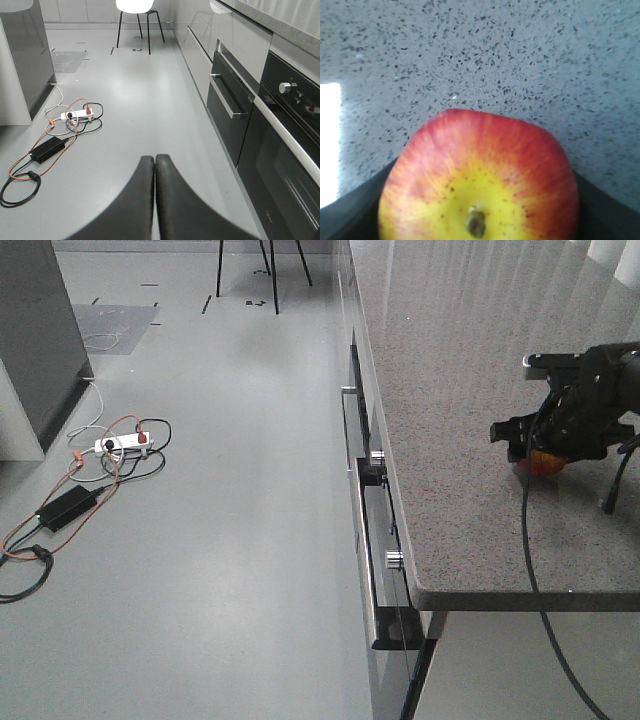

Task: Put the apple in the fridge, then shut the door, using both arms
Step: 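Lift the apple off the countertop with the right gripper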

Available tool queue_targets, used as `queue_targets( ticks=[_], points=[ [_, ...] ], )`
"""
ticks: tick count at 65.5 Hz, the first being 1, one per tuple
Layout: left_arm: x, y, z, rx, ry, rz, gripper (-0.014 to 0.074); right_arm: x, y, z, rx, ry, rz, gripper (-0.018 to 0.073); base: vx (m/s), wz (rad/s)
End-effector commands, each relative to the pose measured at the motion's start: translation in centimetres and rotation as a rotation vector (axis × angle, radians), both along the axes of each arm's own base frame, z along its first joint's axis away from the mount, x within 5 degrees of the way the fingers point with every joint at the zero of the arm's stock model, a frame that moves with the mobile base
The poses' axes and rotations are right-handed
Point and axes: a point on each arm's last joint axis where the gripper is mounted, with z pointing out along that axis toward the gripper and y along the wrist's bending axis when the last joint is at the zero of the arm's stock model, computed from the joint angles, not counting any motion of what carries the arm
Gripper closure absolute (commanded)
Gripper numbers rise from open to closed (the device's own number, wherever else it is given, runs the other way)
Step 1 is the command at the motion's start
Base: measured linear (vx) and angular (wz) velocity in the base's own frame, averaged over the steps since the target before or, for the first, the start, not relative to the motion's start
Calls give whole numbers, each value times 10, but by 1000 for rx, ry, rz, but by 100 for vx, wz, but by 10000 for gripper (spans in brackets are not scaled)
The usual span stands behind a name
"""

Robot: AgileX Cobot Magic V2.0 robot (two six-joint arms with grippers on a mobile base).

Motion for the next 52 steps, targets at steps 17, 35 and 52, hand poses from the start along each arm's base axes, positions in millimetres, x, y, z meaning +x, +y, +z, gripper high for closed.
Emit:
queue_targets(
  ticks=[17,35,52],
  points=[
    [1,0,0,-10,-59,0,602,-43,5,130,26,-301,31,461,0,0],
    [1,0,0,-10,-59,0,602,-101,21,181,37,-373,120,461,0,0],
    [1,0,0,-10,-59,0,602,-202,30,165,34,-489,141,461,0,0]
  ],
)
